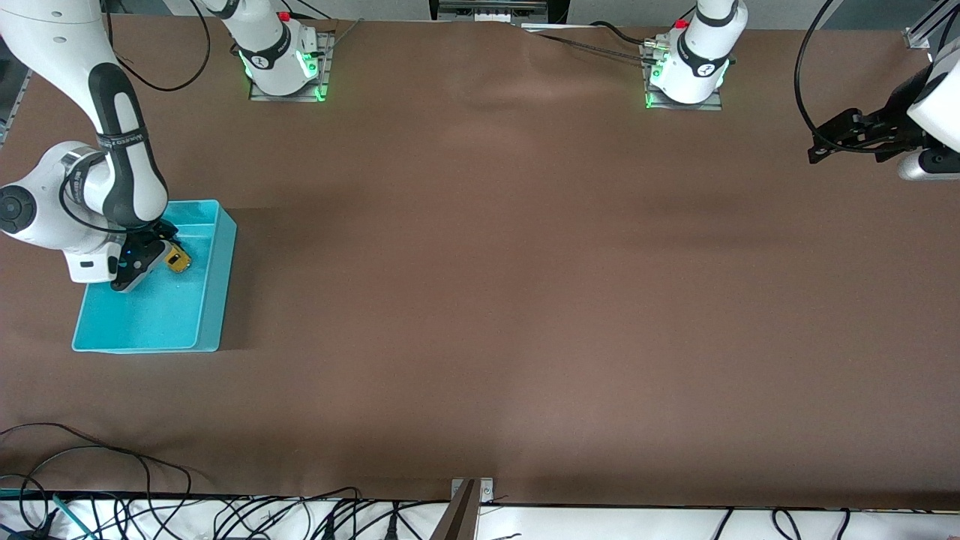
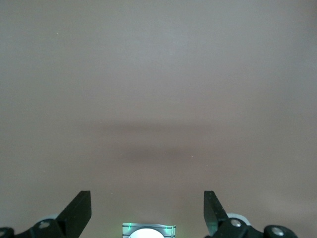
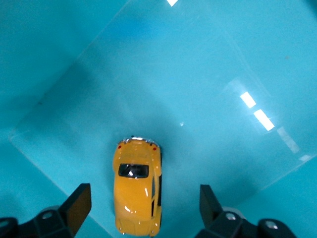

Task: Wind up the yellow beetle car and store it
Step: 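Open the right gripper to release the car inside the bin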

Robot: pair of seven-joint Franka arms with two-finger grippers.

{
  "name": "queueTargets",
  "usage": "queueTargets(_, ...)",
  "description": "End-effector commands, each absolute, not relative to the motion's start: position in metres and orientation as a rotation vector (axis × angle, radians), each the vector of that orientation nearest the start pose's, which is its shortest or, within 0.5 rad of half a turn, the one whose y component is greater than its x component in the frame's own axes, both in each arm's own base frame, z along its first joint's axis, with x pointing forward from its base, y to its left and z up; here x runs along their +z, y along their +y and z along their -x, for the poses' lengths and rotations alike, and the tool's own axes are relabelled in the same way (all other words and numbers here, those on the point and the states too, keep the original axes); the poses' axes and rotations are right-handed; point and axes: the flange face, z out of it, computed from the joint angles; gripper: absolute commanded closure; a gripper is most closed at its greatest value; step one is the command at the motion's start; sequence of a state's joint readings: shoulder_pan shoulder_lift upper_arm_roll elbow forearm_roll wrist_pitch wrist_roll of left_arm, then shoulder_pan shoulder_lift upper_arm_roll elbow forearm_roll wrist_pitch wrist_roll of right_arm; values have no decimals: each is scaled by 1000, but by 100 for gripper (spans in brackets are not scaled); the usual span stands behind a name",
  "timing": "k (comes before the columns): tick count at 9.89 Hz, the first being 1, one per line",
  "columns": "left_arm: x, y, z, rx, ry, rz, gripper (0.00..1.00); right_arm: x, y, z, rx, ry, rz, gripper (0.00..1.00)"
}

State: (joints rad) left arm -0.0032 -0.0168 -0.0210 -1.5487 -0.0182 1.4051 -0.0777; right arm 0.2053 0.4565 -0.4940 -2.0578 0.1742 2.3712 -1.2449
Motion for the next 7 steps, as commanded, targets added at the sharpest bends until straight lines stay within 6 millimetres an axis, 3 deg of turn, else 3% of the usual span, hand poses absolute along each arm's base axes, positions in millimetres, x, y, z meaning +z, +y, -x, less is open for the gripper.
queueTargets(1,635,-17,-531,198,-95,3167,0,300,-138,-597,78,-1179,2917,0)
queueTargets(4,635,-17,-531,195,-95,3167,0,398,-87,-643,111,-936,2963,0)
queueTargets(7,635,-18,-531,198,-93,3165,0,467,-18,-652,201,-625,3030,0)
